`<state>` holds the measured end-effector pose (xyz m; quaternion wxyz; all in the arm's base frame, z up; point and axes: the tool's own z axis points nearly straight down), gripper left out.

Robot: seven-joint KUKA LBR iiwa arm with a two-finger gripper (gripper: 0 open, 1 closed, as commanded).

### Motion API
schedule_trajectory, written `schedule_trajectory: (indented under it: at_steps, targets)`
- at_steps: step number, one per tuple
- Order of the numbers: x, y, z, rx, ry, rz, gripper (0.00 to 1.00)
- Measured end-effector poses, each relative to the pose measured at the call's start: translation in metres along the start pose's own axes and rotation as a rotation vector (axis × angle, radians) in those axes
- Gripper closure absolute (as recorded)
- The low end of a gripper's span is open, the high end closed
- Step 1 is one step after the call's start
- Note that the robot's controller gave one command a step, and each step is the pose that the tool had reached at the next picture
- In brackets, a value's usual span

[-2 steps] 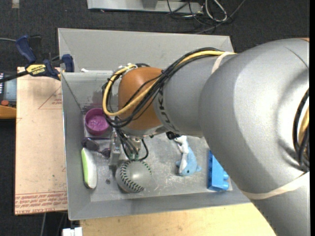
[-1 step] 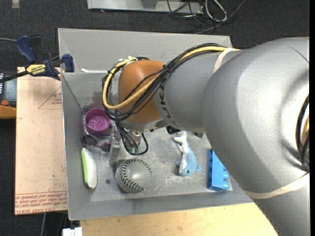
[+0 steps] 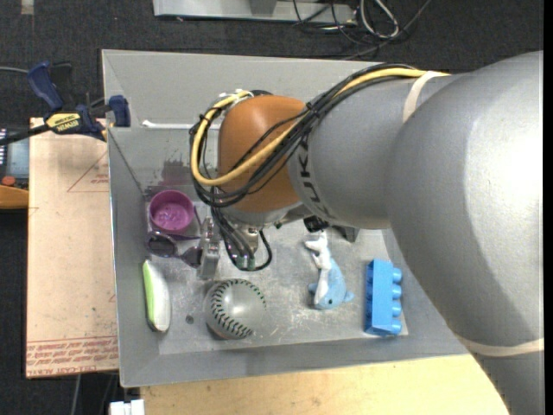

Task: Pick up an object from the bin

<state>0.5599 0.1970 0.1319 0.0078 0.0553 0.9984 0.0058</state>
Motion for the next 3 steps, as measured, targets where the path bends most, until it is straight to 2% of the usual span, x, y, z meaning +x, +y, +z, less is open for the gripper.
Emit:
schedule_trajectory:
  at_steps: [1,2,3]
  targets:
    - [-0.032,0.016,0.062,0.000,0.001,0.047,1.00]
    - [-0.085,0.005,0.021,-0.002,-0.005,-0.014,1.00]
    - [-0.021,0.000,0.059,-0.001,0.001,0.004,1.00]
